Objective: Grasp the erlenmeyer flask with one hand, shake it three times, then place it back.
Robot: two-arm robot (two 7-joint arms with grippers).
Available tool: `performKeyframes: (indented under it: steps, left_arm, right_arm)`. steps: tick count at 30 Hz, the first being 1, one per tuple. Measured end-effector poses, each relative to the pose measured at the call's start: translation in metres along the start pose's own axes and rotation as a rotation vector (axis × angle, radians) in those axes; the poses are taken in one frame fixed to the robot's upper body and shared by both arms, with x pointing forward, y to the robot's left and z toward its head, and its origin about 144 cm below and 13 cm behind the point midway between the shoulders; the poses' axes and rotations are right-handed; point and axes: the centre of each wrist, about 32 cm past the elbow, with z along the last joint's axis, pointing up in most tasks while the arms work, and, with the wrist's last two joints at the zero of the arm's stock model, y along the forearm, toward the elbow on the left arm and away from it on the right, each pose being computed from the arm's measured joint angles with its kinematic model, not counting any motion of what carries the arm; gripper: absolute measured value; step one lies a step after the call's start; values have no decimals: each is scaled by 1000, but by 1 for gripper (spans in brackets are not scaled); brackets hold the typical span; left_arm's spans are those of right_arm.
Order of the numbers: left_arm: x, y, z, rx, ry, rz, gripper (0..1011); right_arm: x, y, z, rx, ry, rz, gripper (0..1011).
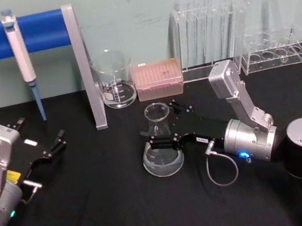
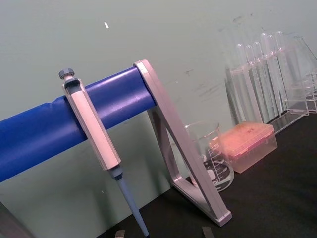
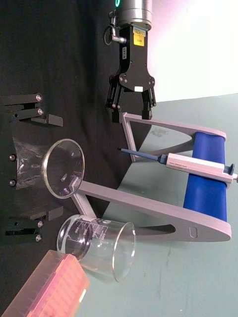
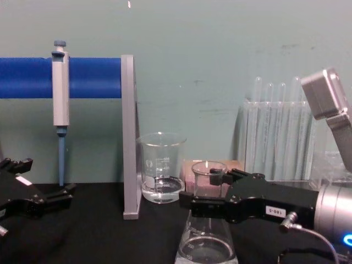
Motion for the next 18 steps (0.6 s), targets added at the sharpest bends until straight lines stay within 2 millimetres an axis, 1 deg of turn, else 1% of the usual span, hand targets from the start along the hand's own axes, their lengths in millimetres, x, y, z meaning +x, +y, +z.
performKeyframes:
  steps: [10, 18]
  left_arm:
    - [0, 0, 0, 0, 0, 0, 1001]
    - [0, 0, 0, 0, 0, 0, 1001]
  right_arm:
    - [1, -2, 1, 4, 0, 6, 1003]
    - [0, -19, 2, -9, -4, 9, 1003]
